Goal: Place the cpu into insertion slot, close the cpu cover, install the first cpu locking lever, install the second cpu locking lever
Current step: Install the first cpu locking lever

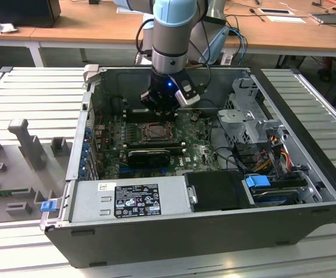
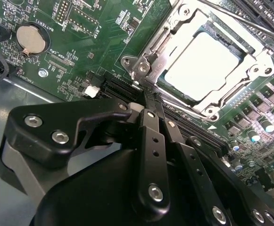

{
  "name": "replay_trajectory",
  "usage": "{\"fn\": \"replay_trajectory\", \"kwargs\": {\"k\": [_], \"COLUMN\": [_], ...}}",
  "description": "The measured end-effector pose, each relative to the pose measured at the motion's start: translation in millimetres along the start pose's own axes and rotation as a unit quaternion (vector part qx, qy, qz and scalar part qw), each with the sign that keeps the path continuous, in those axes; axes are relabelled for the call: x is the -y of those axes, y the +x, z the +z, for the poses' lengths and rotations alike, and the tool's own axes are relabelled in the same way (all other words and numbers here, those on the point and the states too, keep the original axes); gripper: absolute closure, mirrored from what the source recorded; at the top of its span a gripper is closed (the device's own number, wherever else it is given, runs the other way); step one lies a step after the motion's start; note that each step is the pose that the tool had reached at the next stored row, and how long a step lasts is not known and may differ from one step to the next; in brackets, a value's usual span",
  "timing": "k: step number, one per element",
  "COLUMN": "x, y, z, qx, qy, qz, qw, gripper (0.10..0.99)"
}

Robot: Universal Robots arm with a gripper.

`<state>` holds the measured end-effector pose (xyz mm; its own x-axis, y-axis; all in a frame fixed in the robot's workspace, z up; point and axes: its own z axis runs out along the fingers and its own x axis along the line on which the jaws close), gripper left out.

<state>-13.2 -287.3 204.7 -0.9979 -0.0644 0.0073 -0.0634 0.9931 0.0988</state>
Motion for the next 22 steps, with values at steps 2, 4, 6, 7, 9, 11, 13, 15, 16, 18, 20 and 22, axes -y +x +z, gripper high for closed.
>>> {"fn": "replay_trajectory", "kwargs": {"k": [2, 4, 6, 7, 9, 11, 13, 15, 16, 18, 20, 22], "x": [-0.1, 0.0, 0.2, 0.2, 0.2, 0.2, 0.2, 0.4, 0.6, 0.7, 0.6, 0.6], "y": [-0.1, -0.1, 0.0, 0.0, 0.0, 0.0, -0.1, 0.0, 0.0, 0.0, 0.0, 0.0], "z": [-0.3, 0.4, 1.1, 1.5, 1.7, 1.9, 2.0, 1.9, 1.9, 1.4, 0.8, 0.8], "qx": [0.0001, -0.0001, -0.0002, -0.0003, -0.0003, -0.0001, 0.0000, 0.0000, -0.0001, -0.0002, -0.0002, -0.0001], "qy": [-0.0002, 0.0009, 0.0020, 0.0024, 0.0029, 0.0027, 0.0027, 0.0031, 0.0031, 0.0032, 0.0031, 0.0031], "qz": [0.000, 0.000, 0.000, 0.000, 0.000, 0.000, 0.000, 0.000, 0.000, 0.000, 0.000, 0.000], "qw": [1.0000, 1.0000, 1.0000, 1.0000, 1.0000, 1.0000, 1.0000, 1.0000, 1.0000, 1.0000, 1.0000, 1.0000], "gripper": [0.980, 0.980, 0.980, 0.980, 0.980, 0.980, 0.980, 0.980, 0.980, 0.980, 0.980, 0.980]}}
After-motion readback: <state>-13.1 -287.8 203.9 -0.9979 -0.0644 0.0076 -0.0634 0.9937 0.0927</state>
